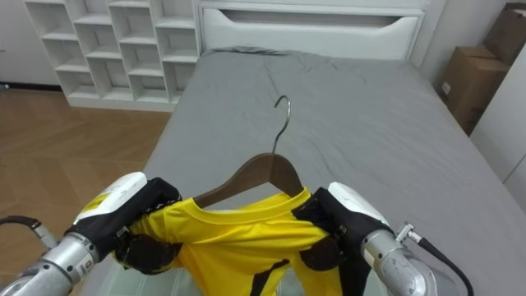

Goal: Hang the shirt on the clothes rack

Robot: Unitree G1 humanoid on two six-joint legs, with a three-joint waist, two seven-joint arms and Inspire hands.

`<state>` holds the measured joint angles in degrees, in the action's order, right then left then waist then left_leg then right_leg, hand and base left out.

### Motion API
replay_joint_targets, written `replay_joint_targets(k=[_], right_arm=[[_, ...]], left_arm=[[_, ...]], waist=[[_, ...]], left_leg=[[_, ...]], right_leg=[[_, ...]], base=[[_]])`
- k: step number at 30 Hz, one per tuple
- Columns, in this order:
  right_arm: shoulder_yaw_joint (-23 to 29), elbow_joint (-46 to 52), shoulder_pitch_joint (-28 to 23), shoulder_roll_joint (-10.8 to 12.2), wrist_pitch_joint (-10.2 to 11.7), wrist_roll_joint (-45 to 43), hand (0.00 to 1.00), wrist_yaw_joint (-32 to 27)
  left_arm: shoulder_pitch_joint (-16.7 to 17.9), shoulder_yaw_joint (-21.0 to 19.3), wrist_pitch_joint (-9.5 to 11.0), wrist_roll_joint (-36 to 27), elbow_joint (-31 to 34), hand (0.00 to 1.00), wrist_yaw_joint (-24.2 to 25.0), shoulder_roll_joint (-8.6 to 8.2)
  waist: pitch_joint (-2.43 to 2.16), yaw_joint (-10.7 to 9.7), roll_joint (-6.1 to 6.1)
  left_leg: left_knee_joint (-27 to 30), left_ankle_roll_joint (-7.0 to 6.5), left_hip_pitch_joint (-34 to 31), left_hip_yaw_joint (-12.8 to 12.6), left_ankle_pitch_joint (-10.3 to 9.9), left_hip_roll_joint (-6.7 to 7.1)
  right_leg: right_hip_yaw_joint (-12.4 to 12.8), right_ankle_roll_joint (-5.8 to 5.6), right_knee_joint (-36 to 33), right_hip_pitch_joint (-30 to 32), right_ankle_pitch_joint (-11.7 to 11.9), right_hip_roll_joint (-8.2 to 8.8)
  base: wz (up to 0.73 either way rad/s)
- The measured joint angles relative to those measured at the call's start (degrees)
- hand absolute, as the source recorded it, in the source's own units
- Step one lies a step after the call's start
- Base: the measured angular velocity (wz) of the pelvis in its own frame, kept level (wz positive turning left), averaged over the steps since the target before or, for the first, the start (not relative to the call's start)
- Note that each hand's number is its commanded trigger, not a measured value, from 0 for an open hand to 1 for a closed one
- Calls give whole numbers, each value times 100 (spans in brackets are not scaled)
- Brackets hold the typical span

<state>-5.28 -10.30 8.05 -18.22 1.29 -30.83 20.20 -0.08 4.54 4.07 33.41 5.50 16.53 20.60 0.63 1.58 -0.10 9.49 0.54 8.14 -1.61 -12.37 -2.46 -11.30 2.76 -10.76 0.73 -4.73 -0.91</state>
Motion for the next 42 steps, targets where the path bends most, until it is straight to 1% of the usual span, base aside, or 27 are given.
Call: replay_joint_targets(k=[4, 7, 9, 10, 14, 22, 32, 42], right_arm=[[-8, 1, 0, 1, 1, -9, 100, 0], [-25, 4, 0, 5, 4, -45, 100, 48], [-29, 32, 0, 17, 12, -82, 100, 71], [-31, 36, 0, 18, 18, -90, 100, 72], [-31, 36, 0, 17, 36, -98, 100, 71], [-74, 41, 0, 5, 51, -132, 100, 69], [-218, 40, -1, -4, 51, -258, 100, 120], [-242, 40, -1, -5, 51, -314, 100, 124]], left_arm=[[0, 2, 0, -13, 0, 0, -1, -11], [-1, 6, 1, -18, 0, 0, 0, -109], [0, 11, 2, -26, 0, 0, 1, -217], [0, 15, 2, -26, 0, 0, 1, -230], [1, 20, 3, -46, 0, 0, 30, -232], [7, 19, 3, -463, 0, 0, 195, -229], [8, 20, 2, -465, 0, 0, 293, -231], [8, 20, 2, -465, 0, 0, 399, -231]], waist=[[5, -8, 8], [11, -13, 21], [11, -12, 21], [11, -12, 21], [10, -12, 21], [10, -7, 22], [23, -14, 55], [21, -14, 59]], left_leg=[[-4, 0, 2, -6, 0, 3], [-9, 0, -7, -9, 0, 6], [-8, 0, -35, -9, 0, 6], [-7, 0, -41, -9, 0, 6], [-1, 0, -45, -11, 0, 4], [1, 0, -37, -28, 0, 5], [2, 0, -50, -28, 0, 11], [3, 0, -54, -28, 0, 13]], right_leg=[[5, -1, 0, 5, -1, 0], [11, -3, -1, 19, -2, 0], [10, -3, -2, 44, -2, 0], [9, -3, -2, 50, -2, 0], [8, -3, 1, 53, -2, -1], [1, -7, 8, 37, -5, 4], [-32, -7, 4, 38, -5, 17], [-43, -10, 5, 38, -6, 23]], base=[[0], [0], [0], [0], [0], [0], [0], [0]])
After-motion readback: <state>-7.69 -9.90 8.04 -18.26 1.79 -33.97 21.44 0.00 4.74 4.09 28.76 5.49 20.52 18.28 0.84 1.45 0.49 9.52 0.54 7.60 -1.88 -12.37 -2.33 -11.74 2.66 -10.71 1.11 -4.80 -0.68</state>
